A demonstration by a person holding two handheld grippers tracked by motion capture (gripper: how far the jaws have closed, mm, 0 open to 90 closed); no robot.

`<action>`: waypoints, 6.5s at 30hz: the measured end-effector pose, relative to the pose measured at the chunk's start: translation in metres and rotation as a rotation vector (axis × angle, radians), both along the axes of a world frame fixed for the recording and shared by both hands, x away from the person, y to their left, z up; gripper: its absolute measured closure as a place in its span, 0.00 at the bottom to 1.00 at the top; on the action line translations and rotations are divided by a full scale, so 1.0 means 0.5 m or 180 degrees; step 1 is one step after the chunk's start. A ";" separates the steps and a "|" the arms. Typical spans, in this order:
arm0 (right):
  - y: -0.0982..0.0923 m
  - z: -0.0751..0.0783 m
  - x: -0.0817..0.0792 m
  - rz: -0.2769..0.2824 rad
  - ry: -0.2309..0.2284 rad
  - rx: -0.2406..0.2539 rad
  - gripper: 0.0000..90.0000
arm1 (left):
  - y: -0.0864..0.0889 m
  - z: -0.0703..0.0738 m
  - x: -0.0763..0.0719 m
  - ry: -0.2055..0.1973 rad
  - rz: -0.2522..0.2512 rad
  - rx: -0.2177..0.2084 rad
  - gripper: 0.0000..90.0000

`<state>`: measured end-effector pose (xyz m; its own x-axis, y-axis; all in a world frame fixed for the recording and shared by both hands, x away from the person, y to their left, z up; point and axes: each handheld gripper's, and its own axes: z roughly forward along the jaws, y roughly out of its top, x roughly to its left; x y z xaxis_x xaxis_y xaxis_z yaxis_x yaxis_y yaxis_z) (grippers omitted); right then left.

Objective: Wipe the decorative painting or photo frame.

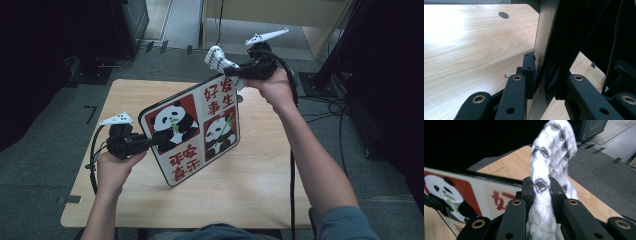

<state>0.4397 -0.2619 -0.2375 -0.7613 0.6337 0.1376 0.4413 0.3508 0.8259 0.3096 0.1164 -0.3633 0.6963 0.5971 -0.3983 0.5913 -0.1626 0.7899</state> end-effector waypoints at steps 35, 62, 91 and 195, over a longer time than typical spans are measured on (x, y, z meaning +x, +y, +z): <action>-0.004 -0.069 -0.060 0.0205 -0.0043 0.0013 0.89 | 0.007 -0.002 0.002 0.0118 -0.0119 -0.0111 0.87; -0.020 -0.166 -0.074 0.0186 0.0103 0.0062 0.89 | 0.010 -0.004 0.001 0.0106 -0.0121 -0.0149 0.87; -0.036 -0.230 -0.086 0.0164 0.0261 0.0089 0.89 | 0.010 -0.005 -0.002 0.0067 -0.0133 -0.0130 0.87; -0.078 -0.325 -0.124 -0.0015 0.0595 -0.0161 0.89 | 0.010 -0.010 -0.009 0.0060 -0.0158 -0.0165 0.85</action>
